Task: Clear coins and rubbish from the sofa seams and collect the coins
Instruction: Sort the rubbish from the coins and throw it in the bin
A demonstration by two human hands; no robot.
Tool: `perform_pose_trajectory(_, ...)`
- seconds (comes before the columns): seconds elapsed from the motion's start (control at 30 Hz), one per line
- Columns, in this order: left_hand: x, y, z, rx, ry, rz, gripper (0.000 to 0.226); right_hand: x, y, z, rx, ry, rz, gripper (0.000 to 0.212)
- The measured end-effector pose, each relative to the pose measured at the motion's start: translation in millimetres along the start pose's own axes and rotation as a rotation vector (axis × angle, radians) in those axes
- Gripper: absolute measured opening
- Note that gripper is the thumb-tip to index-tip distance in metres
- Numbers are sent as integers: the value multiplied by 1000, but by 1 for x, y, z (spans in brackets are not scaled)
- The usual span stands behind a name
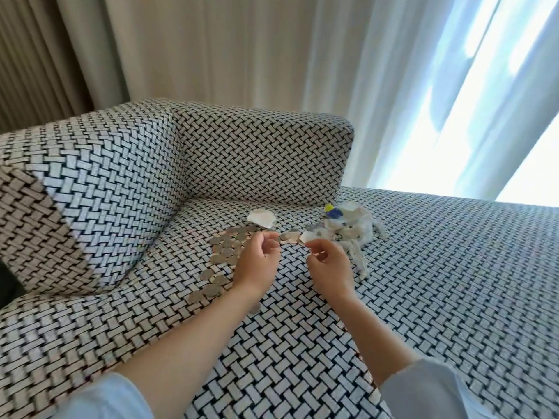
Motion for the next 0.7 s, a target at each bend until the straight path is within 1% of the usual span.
perform_pose_trajectory(0.07, 7, -6, -3, 94, -19, 45, 26, 9, 0, 7, -173, 30, 6, 34)
perform_pose_trajectory(0.13, 15, -8, -6, 169, -29, 116, 31, 18, -2, 13, -312, 46, -6, 50)
perform_pose_trajectory(0.27, 31, -7, -12, 267, -37, 241, 49, 36, -13, 28, -407, -11, -75, 90)
perform_pose_trajectory(0.33, 39, -10, -16, 311, -49, 261, 59, 48, -21, 36, -475, -33, -132, 101)
perform_pose_trajectory(0.37, 43, -11, -17, 324, -63, 267, 62, 53, -25, 38, -513, -40, -152, 102)
perform_pose_trajectory(0.43, 49, -15, -18, 347, -96, 277, 65, 63, -31, 40, -587, -30, -171, 98)
perform_pose_trajectory(0.5, 55, -17, -16, 419, -140, 293, 66, 69, -35, 42, -638, 16, -171, 91)
perform_pose_trajectory(0.53, 59, -19, -15, 460, -166, 288, 67, 69, -36, 41, -641, 55, -157, 84)
perform_pose_trajectory(0.6, 67, -24, -14, 530, -208, 262, 70, 67, -37, 37, -621, 168, -100, 63)
perform_pose_trajectory(0.63, 71, -26, -14, 566, -219, 257, 71, 66, -37, 34, -609, 225, -67, 53)
perform_pose_trajectory(0.7, 78, -29, -16, 632, -216, 252, 71, 62, -35, 28, -586, 299, -20, 39)
Point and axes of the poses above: each hand's wrist, its own x-axis towards the middle knuckle, its own y-axis out of the back of the hand, z = x × y, the point moved 6 cm from there along x, towards the middle knuckle, and after that the axes turned 14 degrees about x, right-handed, at the moved point
